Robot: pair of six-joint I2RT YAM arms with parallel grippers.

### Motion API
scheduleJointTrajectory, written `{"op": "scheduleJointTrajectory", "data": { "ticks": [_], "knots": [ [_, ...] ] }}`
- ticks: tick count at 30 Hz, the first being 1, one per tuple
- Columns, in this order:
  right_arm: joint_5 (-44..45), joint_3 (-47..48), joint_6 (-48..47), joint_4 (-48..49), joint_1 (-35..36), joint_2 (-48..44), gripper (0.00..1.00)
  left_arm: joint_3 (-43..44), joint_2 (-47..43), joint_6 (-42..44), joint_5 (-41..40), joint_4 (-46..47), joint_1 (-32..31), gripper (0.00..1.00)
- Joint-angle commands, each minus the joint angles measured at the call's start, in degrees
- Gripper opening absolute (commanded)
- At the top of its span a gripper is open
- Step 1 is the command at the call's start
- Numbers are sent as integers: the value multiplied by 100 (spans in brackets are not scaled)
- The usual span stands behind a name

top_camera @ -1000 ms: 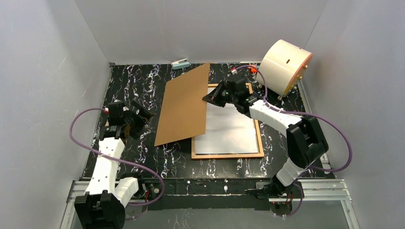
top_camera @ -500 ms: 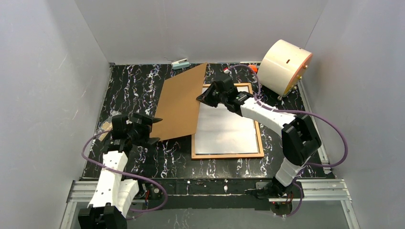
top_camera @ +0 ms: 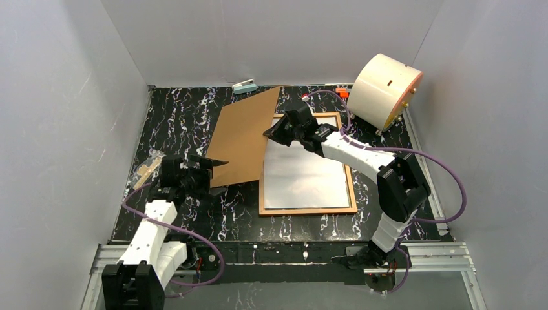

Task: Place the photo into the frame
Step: Turn over the photo frame item at the center of the board.

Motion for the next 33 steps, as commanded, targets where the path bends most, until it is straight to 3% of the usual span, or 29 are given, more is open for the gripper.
{"op": "scheduleJointTrajectory", "data": {
  "ticks": [1, 7, 12, 18, 23, 33],
  "knots": [
    [16, 310, 218, 110, 21, -58, 1, -57, 57, -265, 84, 270, -153, 99],
    [-133, 211, 306, 233, 22, -80, 1, -130, 43, -496, 207, 339, -191, 98],
    [-316, 159, 445, 314, 21, -128, 1, -246, 7, -610, -174, 273, -206, 98],
    [-690, 6, 591, 364, 26, -237, 1, -601, -616, -1334, -916, 619, -208, 96],
    [-946, -204, 750, 521, 30, -315, 1, -835, -885, -1617, -1262, 980, -203, 81],
    [-1222, -400, 1085, 830, 26, -333, 1, -860, -862, -1879, -1412, 1320, -207, 35]
  ]
}}
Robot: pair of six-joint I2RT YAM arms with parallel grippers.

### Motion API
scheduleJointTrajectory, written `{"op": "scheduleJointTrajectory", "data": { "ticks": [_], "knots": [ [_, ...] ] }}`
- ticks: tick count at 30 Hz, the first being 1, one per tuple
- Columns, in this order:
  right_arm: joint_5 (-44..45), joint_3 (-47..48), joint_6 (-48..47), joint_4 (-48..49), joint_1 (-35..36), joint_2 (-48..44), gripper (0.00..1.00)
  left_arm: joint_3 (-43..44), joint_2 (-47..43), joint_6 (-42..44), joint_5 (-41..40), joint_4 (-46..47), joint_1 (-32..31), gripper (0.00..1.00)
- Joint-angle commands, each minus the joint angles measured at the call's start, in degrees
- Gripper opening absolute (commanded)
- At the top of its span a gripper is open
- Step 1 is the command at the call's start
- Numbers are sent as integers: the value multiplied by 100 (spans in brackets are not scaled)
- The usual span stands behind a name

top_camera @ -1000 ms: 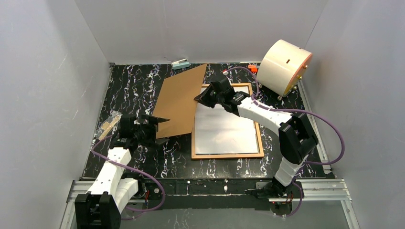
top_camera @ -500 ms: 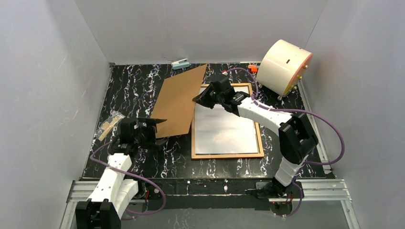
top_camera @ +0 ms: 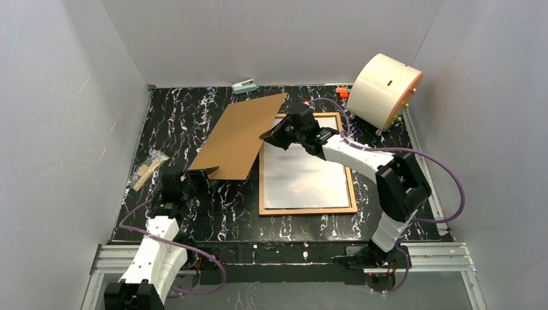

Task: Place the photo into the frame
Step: Turn over the photo frame item at the center of the board.

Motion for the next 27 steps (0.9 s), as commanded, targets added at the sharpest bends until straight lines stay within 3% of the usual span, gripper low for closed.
{"op": "scheduleJointTrajectory", "data": {
  "ticks": [1, 13, 19, 27],
  "knots": [
    [-472, -59, 259, 326, 67, -315, 1, 106, 13, -147, -137, 332, -22, 31],
    [-1043, -451, 607, 794, 67, -382, 1, 695, -34, 111, -890, -253, -30, 1],
    [-1089, -518, 593, 796, 27, -500, 1, 1198, -24, 101, -1410, -721, -23, 0],
    [-1323, -587, 445, 882, -18, -578, 25, 2091, 354, 191, -2103, -1009, -22, 0]
  ]
}}
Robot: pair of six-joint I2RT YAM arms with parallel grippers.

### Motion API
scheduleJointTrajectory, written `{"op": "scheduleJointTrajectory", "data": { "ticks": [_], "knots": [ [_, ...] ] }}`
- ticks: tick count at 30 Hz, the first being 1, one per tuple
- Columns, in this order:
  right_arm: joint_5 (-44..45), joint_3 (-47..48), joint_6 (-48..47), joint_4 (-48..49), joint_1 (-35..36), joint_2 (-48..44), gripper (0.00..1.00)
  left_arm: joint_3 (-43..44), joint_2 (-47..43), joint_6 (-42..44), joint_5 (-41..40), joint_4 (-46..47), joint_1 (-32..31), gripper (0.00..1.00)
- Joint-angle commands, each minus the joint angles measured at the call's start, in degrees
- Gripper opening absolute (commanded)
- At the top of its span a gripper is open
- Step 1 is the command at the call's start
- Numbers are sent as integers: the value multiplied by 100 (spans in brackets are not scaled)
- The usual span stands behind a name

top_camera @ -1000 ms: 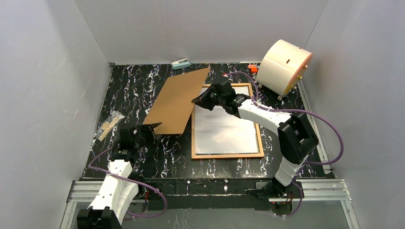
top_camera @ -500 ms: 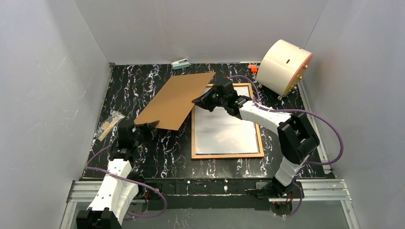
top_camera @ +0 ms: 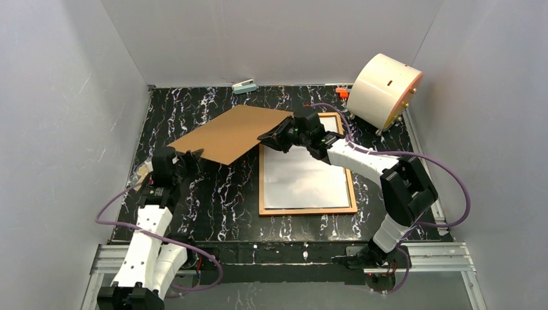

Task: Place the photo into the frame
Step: Turn over the photo frame item at the center of the board.

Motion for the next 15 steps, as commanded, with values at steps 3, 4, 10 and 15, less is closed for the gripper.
{"op": "scheduleJointTrajectory", "data": {
  "ticks": [3, 4, 10, 15],
  "knots": [
    [-777, -89, -425, 286, 69, -302, 31, 844, 347, 43, -737, -29, -11, 0],
    [-825, -115, -480, 337, 64, -327, 32, 931, 420, 47, -781, -8, -15, 0],
    [-1025, -428, -629, 759, 38, -502, 48, 1630, 939, 401, -1170, -71, -18, 0],
    [-987, -637, -909, 852, 26, -806, 62, 1810, 1152, 410, -1171, 9, -19, 0]
  ]
}}
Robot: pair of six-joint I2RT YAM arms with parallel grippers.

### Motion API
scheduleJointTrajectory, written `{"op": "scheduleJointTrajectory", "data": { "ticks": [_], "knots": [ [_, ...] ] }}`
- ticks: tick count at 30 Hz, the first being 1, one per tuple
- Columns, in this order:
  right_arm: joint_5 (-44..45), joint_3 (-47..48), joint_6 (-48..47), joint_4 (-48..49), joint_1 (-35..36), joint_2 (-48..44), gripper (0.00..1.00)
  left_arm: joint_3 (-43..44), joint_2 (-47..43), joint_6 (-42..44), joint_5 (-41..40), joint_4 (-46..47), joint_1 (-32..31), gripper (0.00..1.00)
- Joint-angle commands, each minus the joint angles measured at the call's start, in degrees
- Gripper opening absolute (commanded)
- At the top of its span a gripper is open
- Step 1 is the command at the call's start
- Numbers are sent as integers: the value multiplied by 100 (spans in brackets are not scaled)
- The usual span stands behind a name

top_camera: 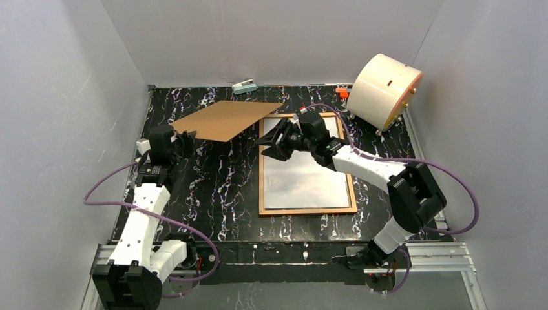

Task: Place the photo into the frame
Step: Turn over the photo frame item at the center of the board.

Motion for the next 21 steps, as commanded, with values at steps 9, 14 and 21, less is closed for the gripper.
{"op": "scheduleJointTrajectory", "data": {
  "ticks": [9, 14, 21],
  "knots": [
    [524, 188, -4858, 197, 19, -1229, 70, 351, 139, 30, -62, 173, 26, 0],
    [29, -261, -7638, 1196, 25, -1359, 72, 426, 159, 133, 123, 138, 26, 0],
    [-242, -425, -10081, 2330, 18, -658, 71, 459, 7, 178, 175, -67, 23, 0]
  ]
}}
